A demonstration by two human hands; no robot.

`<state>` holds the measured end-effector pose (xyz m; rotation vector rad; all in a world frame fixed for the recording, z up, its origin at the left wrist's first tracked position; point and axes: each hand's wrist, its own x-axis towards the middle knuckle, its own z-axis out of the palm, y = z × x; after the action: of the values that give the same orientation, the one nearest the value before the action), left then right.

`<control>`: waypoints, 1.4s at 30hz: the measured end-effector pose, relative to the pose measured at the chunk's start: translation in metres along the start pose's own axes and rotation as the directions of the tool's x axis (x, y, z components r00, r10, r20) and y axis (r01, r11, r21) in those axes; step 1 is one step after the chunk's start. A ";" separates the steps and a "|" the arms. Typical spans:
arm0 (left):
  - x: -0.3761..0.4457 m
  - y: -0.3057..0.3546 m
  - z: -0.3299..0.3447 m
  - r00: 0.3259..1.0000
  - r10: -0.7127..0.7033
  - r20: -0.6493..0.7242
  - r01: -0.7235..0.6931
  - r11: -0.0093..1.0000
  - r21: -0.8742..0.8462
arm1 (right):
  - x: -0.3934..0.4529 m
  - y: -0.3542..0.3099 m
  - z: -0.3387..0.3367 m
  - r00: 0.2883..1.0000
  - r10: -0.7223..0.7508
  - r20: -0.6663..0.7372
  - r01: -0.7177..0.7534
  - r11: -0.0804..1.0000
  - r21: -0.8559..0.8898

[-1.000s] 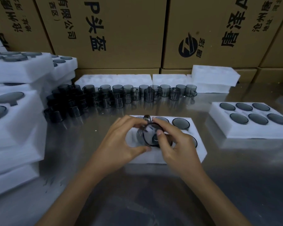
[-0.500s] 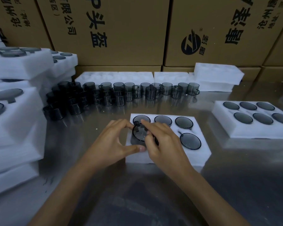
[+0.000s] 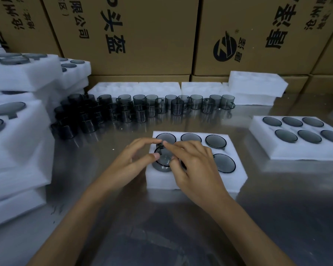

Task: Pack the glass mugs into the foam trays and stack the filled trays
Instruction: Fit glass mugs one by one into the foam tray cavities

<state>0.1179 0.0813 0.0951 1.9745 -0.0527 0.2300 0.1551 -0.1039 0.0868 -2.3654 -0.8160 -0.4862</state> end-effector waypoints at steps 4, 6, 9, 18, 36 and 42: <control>0.001 -0.001 0.003 1.000 0.003 -0.026 -0.004 0.999 -0.036 | 0.000 0.000 0.000 1.000 0.011 0.014 -0.011 1.000 -0.023; 0.001 -0.003 0.004 0.999 -0.008 -0.033 0.006 0.999 -0.052 | 0.000 0.000 0.001 1.000 0.020 0.024 -0.019 0.999 -0.030; 0.002 -0.008 0.007 0.999 -0.032 -0.036 0.030 0.998 -0.051 | 0.000 -0.001 0.002 0.998 0.037 0.056 -0.031 0.994 -0.106; 0.003 -0.018 0.011 0.995 -0.082 0.056 0.088 0.988 -0.125 | -0.003 -0.002 0.006 0.994 0.043 0.097 -0.016 0.963 -0.268; 0.002 -0.018 0.029 0.992 -0.104 -0.070 0.114 0.981 0.158 | -0.009 0.003 0.016 0.988 -0.022 -0.151 -0.013 0.975 -0.223; 0.001 -0.020 0.028 0.971 -0.241 0.010 0.208 0.857 0.472 | -0.014 0.004 0.011 0.976 -0.039 -0.214 -0.002 0.982 -0.190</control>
<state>0.1257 0.0638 0.0660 2.4500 0.2097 0.0179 0.1491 -0.1056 0.0700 -2.4219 -0.7184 -0.8482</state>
